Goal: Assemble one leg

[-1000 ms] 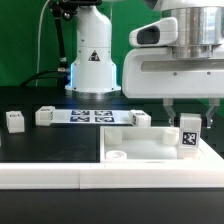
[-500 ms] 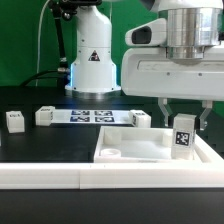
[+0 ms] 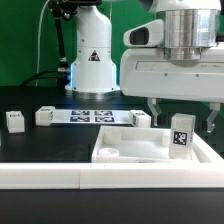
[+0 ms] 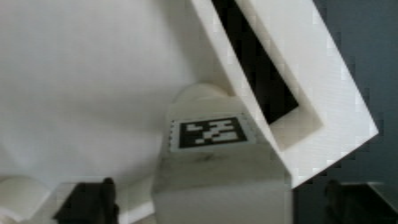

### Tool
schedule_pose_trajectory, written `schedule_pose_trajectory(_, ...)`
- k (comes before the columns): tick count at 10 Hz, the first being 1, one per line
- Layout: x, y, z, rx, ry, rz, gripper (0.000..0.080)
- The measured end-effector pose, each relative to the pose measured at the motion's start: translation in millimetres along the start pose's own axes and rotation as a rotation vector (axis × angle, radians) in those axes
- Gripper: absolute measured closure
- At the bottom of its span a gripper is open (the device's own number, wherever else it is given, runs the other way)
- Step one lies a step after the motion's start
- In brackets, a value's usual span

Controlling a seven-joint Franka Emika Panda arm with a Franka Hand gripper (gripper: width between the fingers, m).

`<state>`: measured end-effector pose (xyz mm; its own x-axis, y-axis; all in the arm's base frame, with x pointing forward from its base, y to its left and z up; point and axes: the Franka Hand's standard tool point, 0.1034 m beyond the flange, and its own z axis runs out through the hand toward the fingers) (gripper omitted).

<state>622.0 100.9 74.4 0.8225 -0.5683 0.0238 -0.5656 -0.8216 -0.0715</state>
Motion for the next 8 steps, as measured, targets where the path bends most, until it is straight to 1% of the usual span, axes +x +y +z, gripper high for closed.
schedule_pose_trajectory(1, -0.1, 0.1, 0.2, 0.000, 0.000, 0.000, 0.0160)
schedule_pose_trajectory(2, -0.1, 0.1, 0.3, 0.000, 0.000, 0.000, 0.0151)
schedule_pose_trajectory(8, -0.2, 0.3, 0.8, -0.001, -0.001, 0.000, 0.0150)
